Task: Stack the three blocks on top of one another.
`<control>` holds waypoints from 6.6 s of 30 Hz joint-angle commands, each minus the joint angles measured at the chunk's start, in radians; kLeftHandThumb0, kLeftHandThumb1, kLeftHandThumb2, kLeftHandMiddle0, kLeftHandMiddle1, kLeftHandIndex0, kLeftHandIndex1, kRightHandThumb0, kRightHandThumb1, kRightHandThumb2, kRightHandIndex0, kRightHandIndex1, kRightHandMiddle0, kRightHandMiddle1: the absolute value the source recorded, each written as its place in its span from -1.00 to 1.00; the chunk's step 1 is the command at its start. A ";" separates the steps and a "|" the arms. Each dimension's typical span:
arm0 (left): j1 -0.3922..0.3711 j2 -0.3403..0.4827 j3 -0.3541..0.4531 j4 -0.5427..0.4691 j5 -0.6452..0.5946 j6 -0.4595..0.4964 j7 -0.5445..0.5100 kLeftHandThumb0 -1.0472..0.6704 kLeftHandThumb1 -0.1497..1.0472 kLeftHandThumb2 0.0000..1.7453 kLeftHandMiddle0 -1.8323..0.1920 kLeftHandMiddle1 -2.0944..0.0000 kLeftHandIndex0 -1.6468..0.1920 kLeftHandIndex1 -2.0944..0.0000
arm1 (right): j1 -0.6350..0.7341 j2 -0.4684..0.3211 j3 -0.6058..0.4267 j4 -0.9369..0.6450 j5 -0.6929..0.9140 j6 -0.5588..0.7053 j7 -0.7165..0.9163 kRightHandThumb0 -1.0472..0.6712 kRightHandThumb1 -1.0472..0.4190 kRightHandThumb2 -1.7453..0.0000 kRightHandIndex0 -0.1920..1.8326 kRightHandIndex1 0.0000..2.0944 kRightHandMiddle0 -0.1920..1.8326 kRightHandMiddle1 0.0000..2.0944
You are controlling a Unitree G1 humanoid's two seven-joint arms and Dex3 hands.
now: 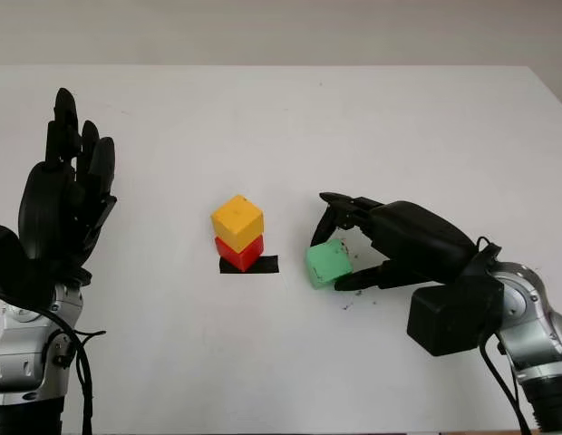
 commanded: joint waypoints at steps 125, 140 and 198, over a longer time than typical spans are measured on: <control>0.030 -0.001 0.004 -0.032 0.003 -0.016 -0.003 -0.55 1.00 -0.35 1.00 1.00 1.00 1.00 | -1.053 0.242 0.353 0.432 -0.202 0.066 0.566 -0.26 -0.83 0.94 -0.47 -0.95 -0.45 0.55; 0.034 -0.014 -0.007 -0.037 0.018 0.002 0.015 -0.56 1.00 -0.34 1.00 1.00 1.00 1.00 | -1.024 0.257 0.363 0.455 -0.211 0.016 0.513 -0.26 -0.86 0.94 -0.50 -0.96 -0.47 0.51; 0.023 -0.037 -0.018 0.000 0.029 -0.031 0.026 -0.57 1.00 -0.38 1.00 1.00 1.00 1.00 | -1.022 0.241 0.366 0.436 -0.175 0.039 0.609 -0.67 -0.73 0.94 -1.00 -1.00 -1.00 -0.99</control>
